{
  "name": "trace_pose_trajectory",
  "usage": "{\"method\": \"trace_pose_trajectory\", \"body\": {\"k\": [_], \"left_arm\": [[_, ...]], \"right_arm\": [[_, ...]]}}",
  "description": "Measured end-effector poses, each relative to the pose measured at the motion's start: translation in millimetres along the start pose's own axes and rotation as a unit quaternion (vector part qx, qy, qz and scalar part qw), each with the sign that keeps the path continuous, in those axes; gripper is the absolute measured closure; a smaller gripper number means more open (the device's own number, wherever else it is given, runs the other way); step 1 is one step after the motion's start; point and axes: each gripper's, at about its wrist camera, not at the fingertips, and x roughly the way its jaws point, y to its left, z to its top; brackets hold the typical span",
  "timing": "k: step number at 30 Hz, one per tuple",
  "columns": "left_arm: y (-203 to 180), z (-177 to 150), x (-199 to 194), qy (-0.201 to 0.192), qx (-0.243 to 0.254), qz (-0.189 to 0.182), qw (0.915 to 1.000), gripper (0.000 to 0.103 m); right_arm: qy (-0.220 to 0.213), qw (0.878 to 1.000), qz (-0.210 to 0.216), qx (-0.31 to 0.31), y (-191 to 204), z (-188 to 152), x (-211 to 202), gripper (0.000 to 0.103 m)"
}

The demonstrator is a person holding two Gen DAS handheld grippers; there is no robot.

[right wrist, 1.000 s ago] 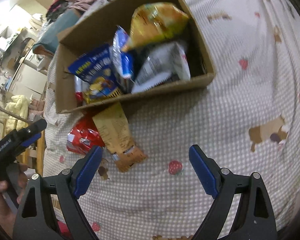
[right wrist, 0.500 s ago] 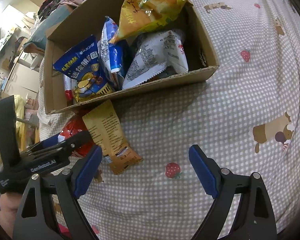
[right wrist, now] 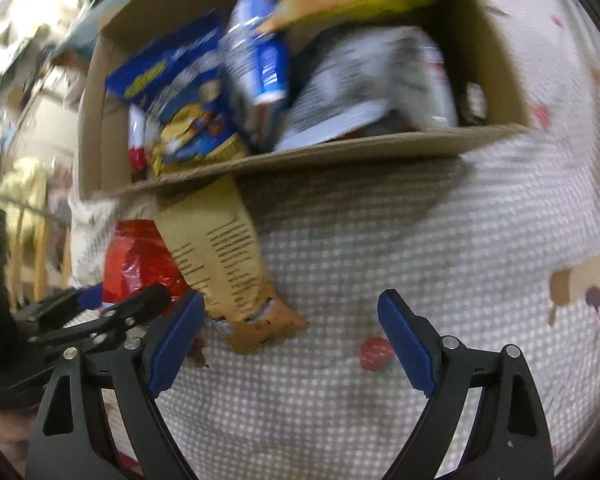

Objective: Organize snacks
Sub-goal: 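Grasp the red chip bag with the left tool while the right tool grasps the tan paper packet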

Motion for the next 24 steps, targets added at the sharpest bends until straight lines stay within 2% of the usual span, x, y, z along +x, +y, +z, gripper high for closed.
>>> {"method": "trace_pose_trajectory", "body": {"k": [8, 11, 13, 17, 19, 21, 24], "left_arm": [[21.3, -20.9, -15.9, -0.001, -0.009, 0.015, 0.9998, 0.058], [36.9, -14.0, -20.4, -0.007, -0.009, 0.024, 0.9996, 0.058], [42.2, -13.6, -24.6, -0.01, -0.015, 0.022, 0.9996, 0.058], [48.3, -10.1, -31.5, -0.018, -0.016, 0.027, 0.9994, 0.058], [48.6, -9.1, -31.3, -0.019, -0.014, 0.032, 0.9992, 0.058], [46.9, -6.5, -29.1, -0.02, -0.012, 0.038, 0.999, 0.058], [43.4, -5.3, -26.9, -0.024, -0.008, 0.046, 0.9986, 0.058]], "right_arm": [[0.031, 0.997, -0.022, -0.071, 39.3, -1.0, 37.0, 0.013], [0.033, 0.994, -0.038, -0.092, 50.3, -2.1, 47.7, 0.014], [0.031, 0.993, -0.048, -0.106, 59.4, -4.7, 50.5, 0.022], [0.026, 0.991, -0.063, -0.111, 64.5, -7.2, 51.9, 0.053], [0.026, 0.993, -0.052, -0.099, 56.9, -7.2, 47.7, 0.056], [0.022, 0.994, -0.048, -0.101, 56.5, -8.0, 43.2, 0.063], [0.018, 0.995, -0.035, -0.092, 50.3, -10.8, 33.8, 0.063]]}}
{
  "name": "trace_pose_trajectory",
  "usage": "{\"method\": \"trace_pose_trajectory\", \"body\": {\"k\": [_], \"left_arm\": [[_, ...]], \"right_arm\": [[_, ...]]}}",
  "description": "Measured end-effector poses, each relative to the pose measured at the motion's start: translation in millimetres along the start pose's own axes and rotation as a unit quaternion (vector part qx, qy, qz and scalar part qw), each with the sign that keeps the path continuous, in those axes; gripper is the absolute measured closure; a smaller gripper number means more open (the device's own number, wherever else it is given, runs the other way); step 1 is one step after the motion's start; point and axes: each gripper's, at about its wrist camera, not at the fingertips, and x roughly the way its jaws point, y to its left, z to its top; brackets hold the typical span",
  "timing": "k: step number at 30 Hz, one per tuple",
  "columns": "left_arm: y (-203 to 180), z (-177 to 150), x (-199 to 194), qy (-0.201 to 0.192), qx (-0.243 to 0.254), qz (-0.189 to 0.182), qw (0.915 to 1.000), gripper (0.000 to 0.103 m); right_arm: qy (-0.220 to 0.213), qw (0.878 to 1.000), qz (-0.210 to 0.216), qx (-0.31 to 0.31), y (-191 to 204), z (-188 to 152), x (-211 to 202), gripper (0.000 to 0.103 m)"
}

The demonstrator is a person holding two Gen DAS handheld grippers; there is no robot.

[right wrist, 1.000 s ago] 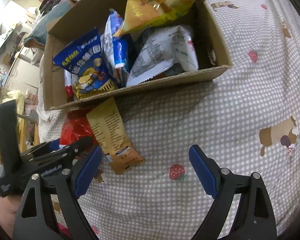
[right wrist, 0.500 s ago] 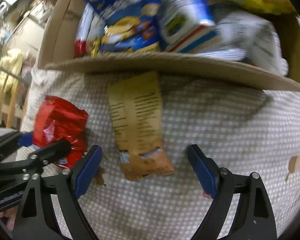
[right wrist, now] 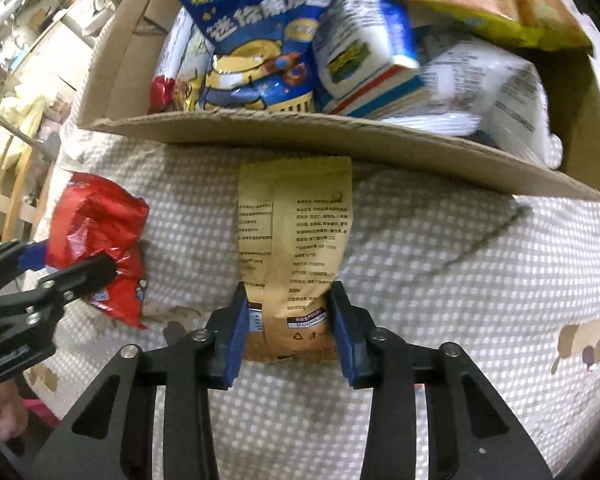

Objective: Organize snacks
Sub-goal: 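Grasp the red chip bag with the left tool while the right tool grasps the tan paper packet, then carry the red bag and tan packet over the box with both tools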

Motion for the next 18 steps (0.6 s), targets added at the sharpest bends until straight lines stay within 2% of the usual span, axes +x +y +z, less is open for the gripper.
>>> {"method": "trace_pose_trajectory", "body": {"k": [10, 18], "left_arm": [[-18.4, -4.8, 4.2, -0.011, 0.015, 0.02, 0.9996, 0.058], [-21.6, -20.4, -18.0, -0.034, -0.001, 0.026, 0.9991, 0.058]], "right_arm": [[-0.015, 0.999, 0.036, 0.004, -8.6, -25.6, -28.3, 0.064], [-0.047, 0.994, 0.094, -0.006, -16.9, -32.2, -70.8, 0.064]]}}
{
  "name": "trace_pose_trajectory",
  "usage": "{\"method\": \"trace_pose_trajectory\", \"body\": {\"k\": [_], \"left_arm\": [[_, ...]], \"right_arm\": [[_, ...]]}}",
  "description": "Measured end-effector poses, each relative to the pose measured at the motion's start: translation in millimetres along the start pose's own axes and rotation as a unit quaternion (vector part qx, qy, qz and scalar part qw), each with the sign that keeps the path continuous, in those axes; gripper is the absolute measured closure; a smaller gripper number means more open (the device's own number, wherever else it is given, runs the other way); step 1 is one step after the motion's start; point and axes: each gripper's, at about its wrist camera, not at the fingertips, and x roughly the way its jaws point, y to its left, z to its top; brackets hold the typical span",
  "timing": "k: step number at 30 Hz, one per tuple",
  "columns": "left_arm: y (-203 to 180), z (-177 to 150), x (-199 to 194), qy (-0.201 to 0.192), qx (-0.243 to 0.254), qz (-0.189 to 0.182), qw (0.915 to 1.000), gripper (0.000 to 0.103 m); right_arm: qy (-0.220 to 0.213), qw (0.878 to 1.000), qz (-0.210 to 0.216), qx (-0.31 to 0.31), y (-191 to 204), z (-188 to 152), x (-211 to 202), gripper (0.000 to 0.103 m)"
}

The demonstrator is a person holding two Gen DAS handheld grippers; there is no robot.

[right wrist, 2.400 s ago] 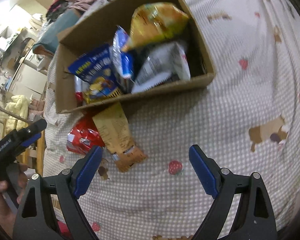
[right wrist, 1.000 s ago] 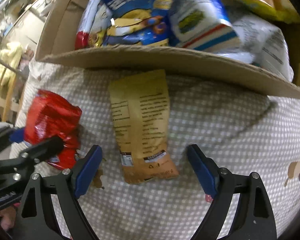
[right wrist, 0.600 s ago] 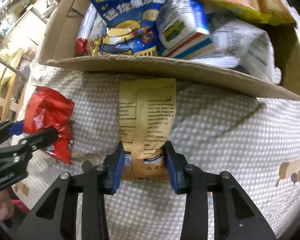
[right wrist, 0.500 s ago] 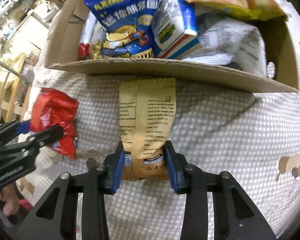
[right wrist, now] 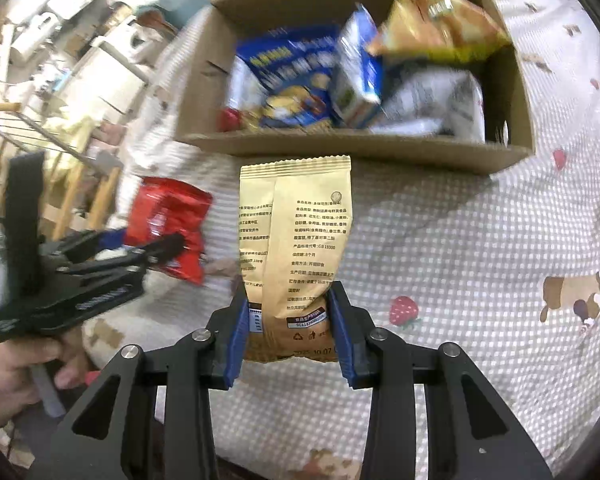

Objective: Organize snacks
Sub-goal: 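Carry the red bag and tan packet over the box with both tools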

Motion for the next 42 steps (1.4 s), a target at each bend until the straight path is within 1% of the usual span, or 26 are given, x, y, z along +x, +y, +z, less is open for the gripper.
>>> {"method": "trace_pose_trajectory", "body": {"k": [2, 5, 9, 12, 15, 16, 21, 24, 28, 33, 38, 42], "left_arm": [[0.9, -2.2, -8.2, -0.009, -0.008, 0.002, 0.9999, 0.058], [3.4, -1.1, -24.3, -0.029, -0.021, 0.004, 0.9993, 0.058], [6.6, 6.3, -49.6, -0.062, -0.035, 0.007, 0.9974, 0.058], [5.4, 16.9, -67.7, -0.089, -0.033, 0.009, 0.9954, 0.058], [-0.1, 32.5, -82.2, -0.113, -0.017, 0.013, 0.9934, 0.058], [5.6, 40.3, -81.5, -0.118, -0.015, 0.013, 0.9928, 0.058], [-0.3, 68.2, -91.5, -0.143, -0.006, 0.011, 0.9896, 0.058], [-3.1, 82.2, -93.2, -0.152, -0.002, 0.011, 0.9883, 0.058], [-8.1, 98.8, -90.5, -0.159, 0.005, 0.009, 0.9872, 0.058], [-13.8, 115.0, -77.6, -0.162, -0.001, 0.0, 0.9868, 0.058], [-19.2, 129.8, -62.1, -0.165, 0.0, -0.01, 0.9863, 0.058], [-21.8, 138.2, -50.7, -0.177, 0.016, -0.005, 0.9841, 0.058]], "right_arm": [[-0.018, 1.0, 0.017, -0.012, 5.5, 2.3, -13.5, 0.064], [-0.059, 0.997, 0.033, -0.025, 13.0, 7.4, -34.9, 0.064], [-0.109, 0.992, 0.054, -0.024, 11.0, 11.4, -62.3, 0.064], [-0.135, 0.989, 0.066, -0.008, 4.6, 19.0, -75.1, 0.064], [-0.154, 0.985, 0.072, 0.003, 3.7, 24.8, -79.0, 0.064], [-0.161, 0.984, 0.073, 0.006, 2.7, 26.1, -81.7, 0.064], [-0.19, 0.979, 0.066, 0.013, -14.1, 39.7, -110.7, 0.064], [-0.198, 0.978, 0.059, 0.014, -14.7, 53.9, -113.5, 0.064], [-0.203, 0.978, 0.048, 0.023, -25.6, 71.3, -114.7, 0.064], [-0.216, 0.973, 0.037, 0.065, -45.1, 87.5, -107.2, 0.064], [-0.21, 0.974, 0.028, 0.08, -57.6, 106.0, -96.3, 0.064], [-0.201, 0.977, 0.009, 0.075, -65.8, 121.1, -81.1, 0.064]]}}
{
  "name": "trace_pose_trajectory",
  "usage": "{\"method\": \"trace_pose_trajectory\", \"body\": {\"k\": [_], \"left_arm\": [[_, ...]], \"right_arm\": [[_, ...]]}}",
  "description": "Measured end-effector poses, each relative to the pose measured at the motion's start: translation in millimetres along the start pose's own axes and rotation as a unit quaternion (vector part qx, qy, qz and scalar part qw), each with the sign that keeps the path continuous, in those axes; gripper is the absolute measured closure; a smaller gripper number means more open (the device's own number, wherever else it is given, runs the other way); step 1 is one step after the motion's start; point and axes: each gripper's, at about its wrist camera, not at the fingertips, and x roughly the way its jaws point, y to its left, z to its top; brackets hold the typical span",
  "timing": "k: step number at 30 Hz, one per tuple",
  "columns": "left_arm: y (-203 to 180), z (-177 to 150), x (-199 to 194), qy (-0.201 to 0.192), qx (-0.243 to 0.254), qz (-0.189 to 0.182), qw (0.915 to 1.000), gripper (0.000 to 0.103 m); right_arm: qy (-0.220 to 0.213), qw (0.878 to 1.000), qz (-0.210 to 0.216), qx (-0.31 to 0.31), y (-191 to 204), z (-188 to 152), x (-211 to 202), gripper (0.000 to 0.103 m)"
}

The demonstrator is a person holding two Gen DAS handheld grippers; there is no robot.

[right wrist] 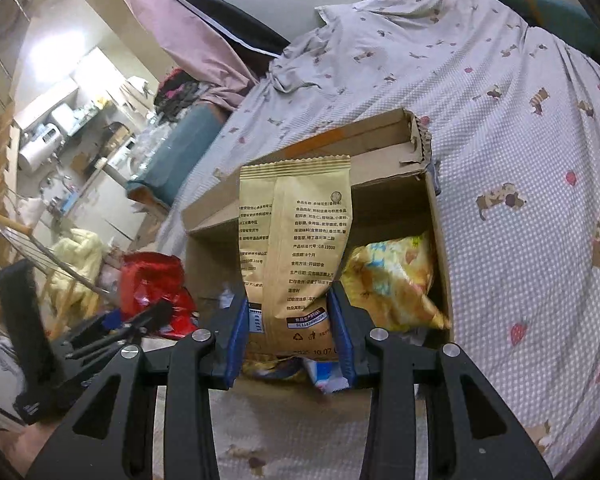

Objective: Organize snacks
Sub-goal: 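Carry the red bag and tan packet over the box with both tools, then lower both packets into the box and open both tools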

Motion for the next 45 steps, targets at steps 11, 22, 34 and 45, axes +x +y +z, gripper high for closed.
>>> {"method": "trace_pose_trajectory", "body": {"k": [11, 22, 34, 45], "left_arm": [[-0.3, 8.0, 23.6, -0.008, -0.027, -0.036, 0.999, 0.058], [-2.7, 14.1, 36.2, -0.001, -0.033, -0.033, 0.9989, 0.056], [-2.4, 10.8, 27.7, -0.008, -0.041, -0.038, 0.9984, 0.017], [6.2, 5.8, 14.3, -0.017, -0.049, -0.017, 0.9985, 0.017]], "right_arm": [[0.025, 0.999, 0.011, 0.027, -10.7, 6.3, 35.7, 0.063], [0.064, 0.996, 0.042, 0.039, -2.8, 2.9, 67.3, 0.063], [0.041, 0.99, 0.079, 0.109, -19.3, 8.4, 55.1, 0.017], [0.006, 0.992, 0.082, 0.097, -18.4, 20.1, 27.0, 0.016]]}}
